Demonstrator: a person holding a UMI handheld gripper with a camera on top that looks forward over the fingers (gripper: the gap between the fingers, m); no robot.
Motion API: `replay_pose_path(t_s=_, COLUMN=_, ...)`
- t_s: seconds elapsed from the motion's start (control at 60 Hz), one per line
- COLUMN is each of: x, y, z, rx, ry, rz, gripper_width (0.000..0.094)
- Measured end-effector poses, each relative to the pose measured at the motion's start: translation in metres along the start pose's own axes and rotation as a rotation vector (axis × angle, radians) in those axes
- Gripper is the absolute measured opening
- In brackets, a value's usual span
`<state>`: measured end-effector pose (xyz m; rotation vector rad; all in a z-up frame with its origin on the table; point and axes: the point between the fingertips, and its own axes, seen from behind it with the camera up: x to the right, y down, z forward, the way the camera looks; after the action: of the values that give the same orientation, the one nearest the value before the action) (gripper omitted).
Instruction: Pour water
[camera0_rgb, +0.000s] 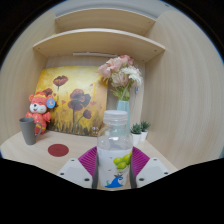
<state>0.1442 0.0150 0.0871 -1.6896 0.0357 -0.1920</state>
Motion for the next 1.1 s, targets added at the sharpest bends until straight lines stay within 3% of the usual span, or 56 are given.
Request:
replay_pose_path(t_s=0.083, x=-0.003, y=-0.002, z=0.002, rx=0.01, ry=0.0, rz=-0.026, gripper_width=0.0373)
replay_pose_path(t_s=0.35, x=-0.004, y=-0.004, z=0.008, rx=0.006, ry=0.011, rz=-0.103, gripper_width=0.037)
replay_pose_path(t_s=0.517, x=-0.017, y=-0.037, z=0.027, rx=0.018, ry=0.048, rz=-0.408, gripper_width=0.0373)
replay_pose_path(t_s=0.817, x=-0.143, y=-0.139, z=0.061, rx=0.235, ry=0.055, rz=-1.143, gripper_width=0.037)
replay_pose_path(t_s=1.1, x=-0.249, y=-0.161, z=0.063, rx=0.44, ry=0.038, rz=-1.694, gripper_width=0.0369)
